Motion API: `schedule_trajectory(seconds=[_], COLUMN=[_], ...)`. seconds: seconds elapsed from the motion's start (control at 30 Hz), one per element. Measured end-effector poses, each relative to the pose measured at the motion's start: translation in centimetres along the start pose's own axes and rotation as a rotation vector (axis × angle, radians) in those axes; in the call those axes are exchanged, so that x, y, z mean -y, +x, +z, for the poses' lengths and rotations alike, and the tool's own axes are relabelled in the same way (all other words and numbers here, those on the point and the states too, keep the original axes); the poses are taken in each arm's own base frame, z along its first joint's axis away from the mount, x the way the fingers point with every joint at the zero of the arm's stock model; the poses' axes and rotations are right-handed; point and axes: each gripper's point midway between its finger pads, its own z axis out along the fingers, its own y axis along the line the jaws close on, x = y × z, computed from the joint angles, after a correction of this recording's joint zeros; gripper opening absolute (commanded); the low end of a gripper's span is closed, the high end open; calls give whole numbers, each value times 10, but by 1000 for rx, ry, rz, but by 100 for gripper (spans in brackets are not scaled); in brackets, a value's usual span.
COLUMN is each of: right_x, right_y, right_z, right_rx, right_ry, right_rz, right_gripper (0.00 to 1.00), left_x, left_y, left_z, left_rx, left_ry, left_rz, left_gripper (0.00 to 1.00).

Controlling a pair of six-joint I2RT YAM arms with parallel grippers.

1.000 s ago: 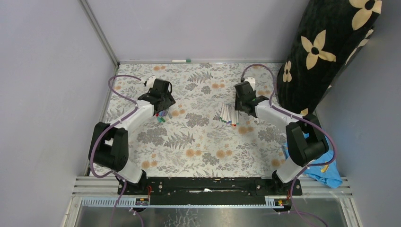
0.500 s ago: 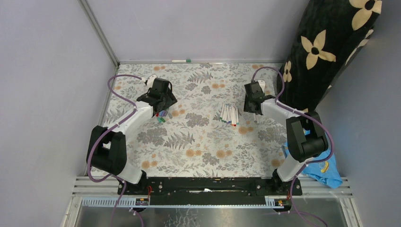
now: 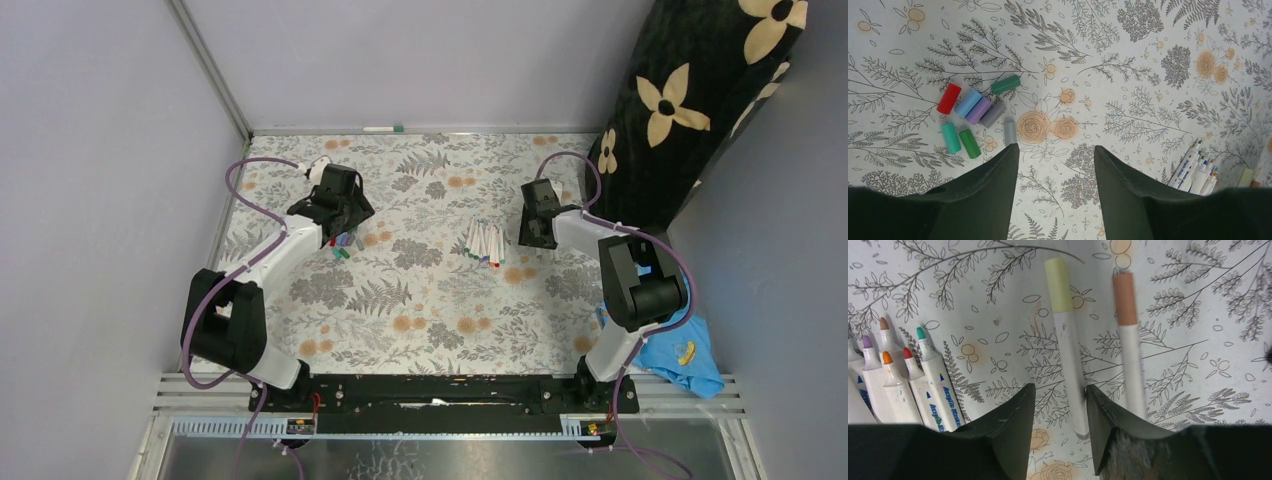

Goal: Open the pen caps

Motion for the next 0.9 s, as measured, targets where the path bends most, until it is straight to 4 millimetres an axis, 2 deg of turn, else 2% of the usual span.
schedule_trajectory(seconds=[0.1,0.2,0.37,0.53,0.73,0.9], right_x=[-1,-2,-8,-9,-7,-7], right_y=[4,3,1,0,2,9], right_z=[1,2,5,5,2,-18], right_rx=[-11,-11,-20,-25,-23,-38], right_ry=[-9,-14,-30,-32,-35,-83], right_rz=[-1,3,18,28,33,23], right_gripper=[45,39,16,0,0,0], left_x=[0,0,0,1,3,14], left_y=[0,0,0,0,-2,-3], left_z=[0,0,0,0,-3,-7], left_rx=[0,0,0,0,6,-4], left_ry=[0,0,0,1,12,67], left_rz=[-2,-4,-6,-8,-13,-19], left_gripper=[63,63,63,63,64,68])
